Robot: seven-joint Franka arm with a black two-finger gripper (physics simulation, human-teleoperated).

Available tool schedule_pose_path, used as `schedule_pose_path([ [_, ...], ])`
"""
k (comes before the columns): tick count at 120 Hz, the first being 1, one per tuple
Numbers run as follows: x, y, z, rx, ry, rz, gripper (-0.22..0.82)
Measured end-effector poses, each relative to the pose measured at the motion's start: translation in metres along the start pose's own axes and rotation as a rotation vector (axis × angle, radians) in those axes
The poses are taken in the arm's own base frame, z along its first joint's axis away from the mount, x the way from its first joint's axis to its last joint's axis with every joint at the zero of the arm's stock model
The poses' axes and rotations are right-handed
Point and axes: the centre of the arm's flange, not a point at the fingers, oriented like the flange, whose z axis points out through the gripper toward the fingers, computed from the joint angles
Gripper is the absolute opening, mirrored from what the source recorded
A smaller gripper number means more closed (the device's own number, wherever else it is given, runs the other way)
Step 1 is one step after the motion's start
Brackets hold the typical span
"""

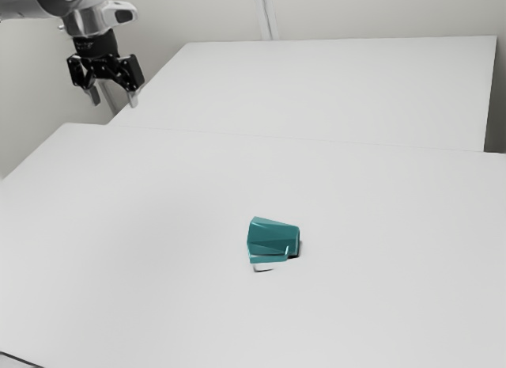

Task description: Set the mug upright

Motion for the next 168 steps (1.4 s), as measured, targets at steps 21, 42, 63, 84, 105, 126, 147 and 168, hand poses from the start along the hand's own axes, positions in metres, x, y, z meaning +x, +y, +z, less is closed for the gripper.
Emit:
schedule_pose_path([
  [21, 0.015, 0.006, 0.029, -0.087, -0.018, 0.01, 0.6],
  [42, 0.024, 0.045, 0.158, -0.454, -0.074, -0.017, 0.6],
  [63, 0.014, 0.054, 0.262, -0.833, -0.029, -0.166, 0.6],
  [84, 0.006, 0.059, 0.311, -1.015, 0.076, -0.229, 0.6],
  [105, -0.012, 0.067, 0.363, -1.066, 0.115, -0.202, 0.6],
  [126, -0.019, 0.075, 0.37, -1.131, 0.186, -0.132, 0.6],
  [147, -0.034, 0.095, 0.375, -1.217, 0.195, -0.086, 0.6],
  [168, -0.039, 0.109, 0.371, -1.242, 0.193, -0.036, 0.6],
])
